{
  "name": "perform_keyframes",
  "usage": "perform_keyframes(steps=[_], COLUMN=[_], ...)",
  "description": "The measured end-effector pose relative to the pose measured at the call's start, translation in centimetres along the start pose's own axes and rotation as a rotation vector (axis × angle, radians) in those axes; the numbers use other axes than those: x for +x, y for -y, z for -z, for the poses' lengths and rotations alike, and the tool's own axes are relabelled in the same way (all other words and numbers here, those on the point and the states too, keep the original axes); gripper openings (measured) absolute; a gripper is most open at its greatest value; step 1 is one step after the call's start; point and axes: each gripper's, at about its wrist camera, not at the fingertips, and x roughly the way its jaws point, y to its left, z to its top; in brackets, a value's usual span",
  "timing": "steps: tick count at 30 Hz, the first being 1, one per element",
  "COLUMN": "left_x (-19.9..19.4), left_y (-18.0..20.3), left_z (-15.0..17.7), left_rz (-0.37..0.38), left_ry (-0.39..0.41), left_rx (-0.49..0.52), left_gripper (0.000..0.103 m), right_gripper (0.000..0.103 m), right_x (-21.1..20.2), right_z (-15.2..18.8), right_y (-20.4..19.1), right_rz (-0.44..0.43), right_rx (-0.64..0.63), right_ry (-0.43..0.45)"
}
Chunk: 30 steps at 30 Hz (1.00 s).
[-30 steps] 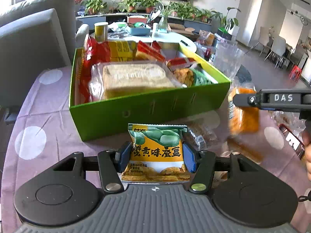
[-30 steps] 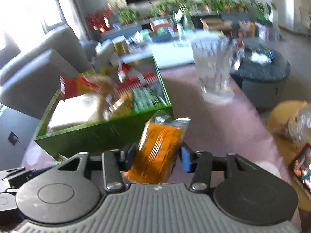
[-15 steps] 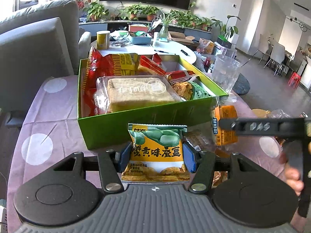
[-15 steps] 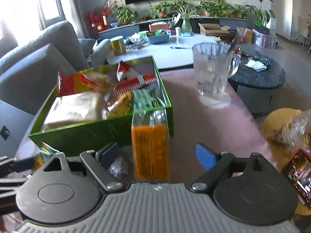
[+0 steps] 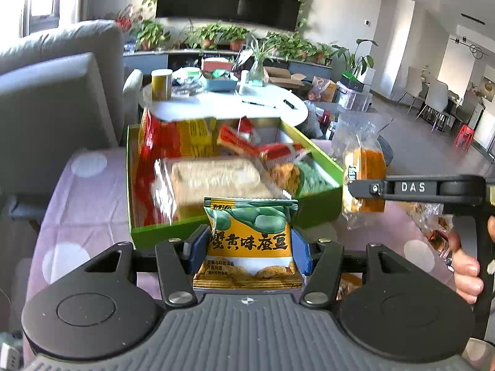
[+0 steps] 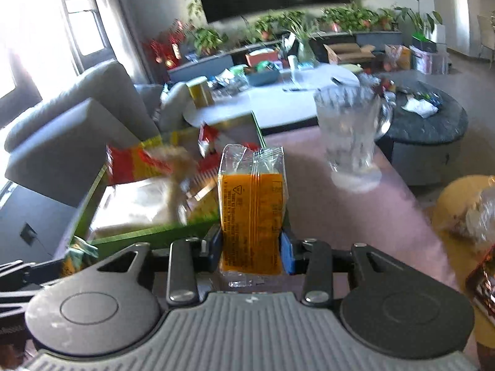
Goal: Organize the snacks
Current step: 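Lift and carry the orange and bean packets over the green box with both tools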
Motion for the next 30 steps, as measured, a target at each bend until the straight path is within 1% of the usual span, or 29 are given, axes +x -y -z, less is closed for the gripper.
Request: perform_keyframes(steps=[6,9,10,11,14,16,18,19,20,21,22,23,24,26,28,30], left_x=[0.1,0.6,0.8,1.1,2.1,3.0,3.0,2.8,2.5,2.3,2.0,1.8,1.8,2.1,2.9,3.8], left_y=[-0.2,-0.4,-0.5,-0.6,-1.0,-1.6,-2.2,-2.5,-2.6,-2.4,-2.0,-1.3,-0.8,-0.1,0.2,0.1], left_z=[-2.5,-3.7,-4.2,-4.7,-5.8,-6.1,-5.8,-5.4,-4.8,-4.1,-3.1,-2.0,-0.7,1.3,2.9,4.1], left_rz=[-0.009,-0.020,-0.021,-0.023,-0.038,-0.059,-0.045,-0.029,-0.010,0.013,0.037,0.057,0.082,0.116,0.118,0.064], left_ry=[0.030,0.038,0.041,0.042,0.048,0.030,0.019,0.009,-0.005,-0.027,-0.055,-0.081,-0.115,-0.181,-0.248,-0.312], left_rx=[0.013,0.018,0.016,0.015,0.021,0.016,-0.015,-0.038,-0.048,-0.037,-0.001,0.042,0.099,0.176,0.202,0.149], left_gripper=[0.052,0.052,0.046,0.044,0.044,0.043,0.043,0.044,0.048,0.052,0.060,0.065,0.066,0.072,0.073,0.073], right_gripper=[0.082,0.082,0.082,0.082,0.082,0.082,0.082,0.082,0.082,0.082,0.082,0.082,0.082,0.082,0.082,0.082], right_x=[0.1,0.7,0.9,1.1,2.0,2.8,3.2,3.3,3.3,3.2,3.2,3.2,3.1,3.1,3.1,3.0], right_z=[-2.7,-3.9,-4.3,-4.6,-5.3,-5.5,-5.5,-5.3,-5.1,-4.9,-4.7,-4.5,-4.4,-4.3,-4.2,-4.1], right_y=[-1.5,-2.1,-2.2,-2.4,-2.6,-2.6,-2.2,-2.1,-1.9,-1.7,-1.6,-1.4,-1.3,-1.3,-1.1,-1.1], right_rz=[-0.044,-0.055,-0.057,-0.058,-0.049,-0.043,-0.045,-0.050,-0.055,-0.060,-0.062,-0.063,-0.062,-0.062,-0.059,-0.056], right_rx=[-0.081,-0.119,-0.130,-0.143,-0.163,-0.165,-0.154,-0.148,-0.143,-0.140,-0.140,-0.140,-0.140,-0.137,-0.129,-0.121], right_ry=[0.045,0.045,0.046,0.047,0.036,0.025,0.015,0.012,0.009,0.004,0.000,-0.004,-0.006,-0.009,-0.012,-0.011])
